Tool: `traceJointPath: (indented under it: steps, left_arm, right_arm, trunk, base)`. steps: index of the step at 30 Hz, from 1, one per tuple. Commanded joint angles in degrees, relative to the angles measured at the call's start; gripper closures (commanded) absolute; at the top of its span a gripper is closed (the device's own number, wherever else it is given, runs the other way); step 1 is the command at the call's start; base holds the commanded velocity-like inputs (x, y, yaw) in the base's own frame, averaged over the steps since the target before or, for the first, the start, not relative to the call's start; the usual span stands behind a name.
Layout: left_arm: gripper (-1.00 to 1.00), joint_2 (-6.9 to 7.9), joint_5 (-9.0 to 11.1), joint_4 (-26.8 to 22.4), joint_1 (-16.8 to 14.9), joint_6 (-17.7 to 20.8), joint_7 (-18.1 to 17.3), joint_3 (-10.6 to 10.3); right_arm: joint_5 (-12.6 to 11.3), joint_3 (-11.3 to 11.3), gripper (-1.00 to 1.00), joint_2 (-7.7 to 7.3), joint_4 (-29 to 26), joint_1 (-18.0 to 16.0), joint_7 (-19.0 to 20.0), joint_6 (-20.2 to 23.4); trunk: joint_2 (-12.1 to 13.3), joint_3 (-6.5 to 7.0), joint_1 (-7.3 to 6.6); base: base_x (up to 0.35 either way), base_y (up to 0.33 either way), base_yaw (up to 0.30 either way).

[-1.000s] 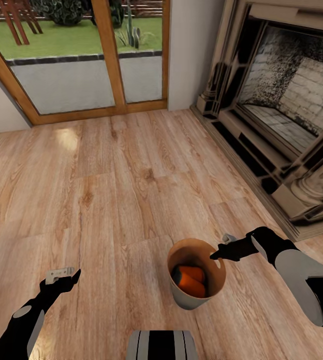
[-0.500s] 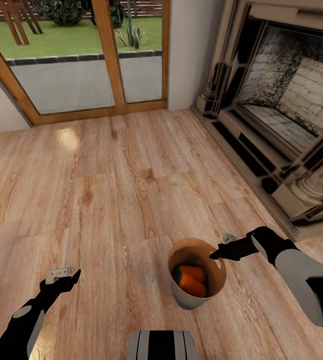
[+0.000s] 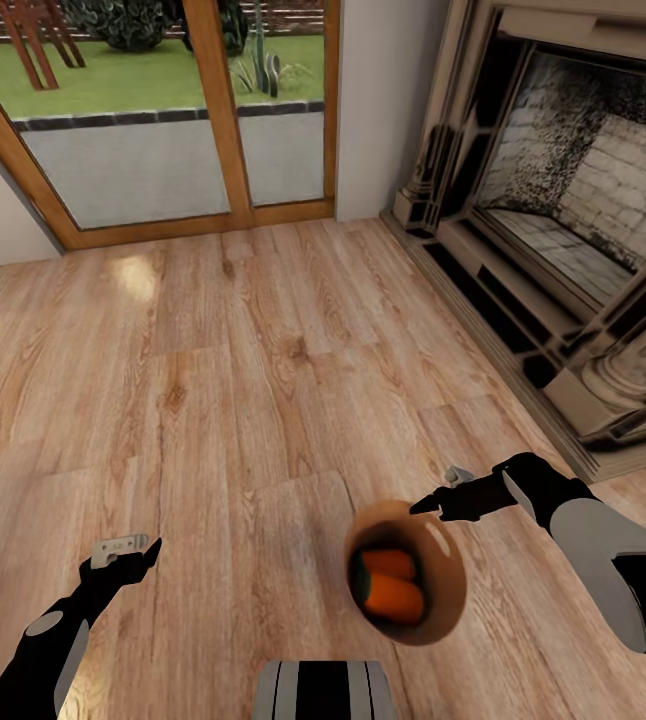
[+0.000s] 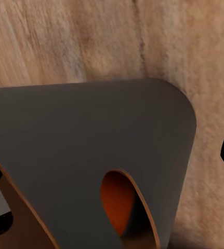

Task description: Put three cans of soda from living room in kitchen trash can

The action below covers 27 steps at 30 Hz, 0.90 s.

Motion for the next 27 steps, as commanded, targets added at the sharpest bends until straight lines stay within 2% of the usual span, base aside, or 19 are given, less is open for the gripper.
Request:
traceJointPath:
  steps: [1, 15, 27]
  left_arm:
    - [-1.00, 0.00, 0.00, 0.00, 0.00, 0.00, 0.00, 0.00]
    - [-1.00, 0.00, -0.01, 0.05, 0.00, -0.03, 0.01, 0.00]
    - [-1.00, 0.00, -0.16, 0.08, -0.01, 0.00, 0.01, 0.00]
  right_arm:
    - [0.03, -0.08, -1.00, 0.00, -0.01, -0.01, -0.12, -0.07]
    - [0.03, -0.08, -1.00, -0.06, -0.01, -0.01, -0.12, -0.07]
    - [-0.04, -0.08, -1.00, -0.18, -0.01, -0.01, -0.12, -0.07]
  trunk:
    - [0.00, 0.00, 0.00]
    - [0.00, 0.00, 0.00]
    - [0.16, 2.66, -0.31]
  base:
    - [0.000, 0.000, 0.000]
    - [0.000, 0.000, 0.000]
    - [0.000, 0.000, 0.000]
